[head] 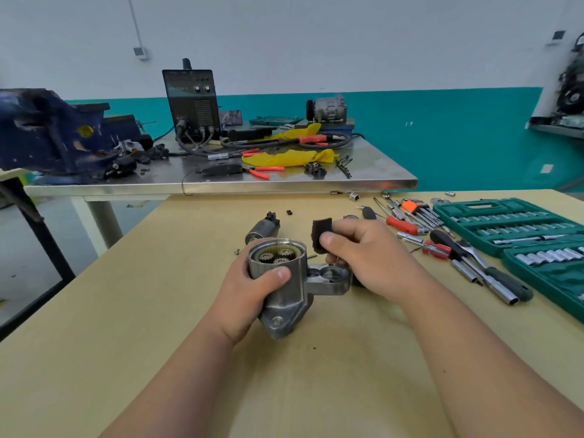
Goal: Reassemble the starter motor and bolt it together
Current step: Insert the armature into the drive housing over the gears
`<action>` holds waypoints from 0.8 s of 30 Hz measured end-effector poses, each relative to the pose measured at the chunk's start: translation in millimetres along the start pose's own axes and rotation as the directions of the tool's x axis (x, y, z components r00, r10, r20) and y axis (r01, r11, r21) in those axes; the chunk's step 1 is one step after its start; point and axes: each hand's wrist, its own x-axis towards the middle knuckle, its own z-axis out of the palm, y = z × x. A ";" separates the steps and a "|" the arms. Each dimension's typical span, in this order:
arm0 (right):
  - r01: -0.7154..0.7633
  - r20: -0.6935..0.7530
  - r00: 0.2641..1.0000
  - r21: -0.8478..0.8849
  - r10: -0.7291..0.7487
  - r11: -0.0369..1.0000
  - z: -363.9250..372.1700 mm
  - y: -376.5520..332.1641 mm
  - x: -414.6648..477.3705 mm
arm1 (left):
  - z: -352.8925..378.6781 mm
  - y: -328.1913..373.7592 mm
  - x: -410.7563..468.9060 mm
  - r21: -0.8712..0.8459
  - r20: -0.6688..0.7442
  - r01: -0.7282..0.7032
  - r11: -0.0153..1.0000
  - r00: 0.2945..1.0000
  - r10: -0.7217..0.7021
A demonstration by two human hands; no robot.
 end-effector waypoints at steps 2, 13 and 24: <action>0.033 0.094 0.995 0.014 -0.034 0.999 -0.9 -1.4 -1.7 | -0.5 0.1 0.3 -0.002 0.001 0.001 1.000 1.000 -0.001; 0.225 0.024 0.974 -0.097 -0.224 0.970 9.1 -6.1 -8.0 | 0.7 2.2 0.2 0.051 0.008 -0.026 0.998 1.000 0.025; 0.215 0.013 0.977 -0.062 -0.215 0.975 7.8 -9.2 -9.2 | 2.5 7.9 -1.9 0.066 0.028 -0.050 0.997 0.998 0.048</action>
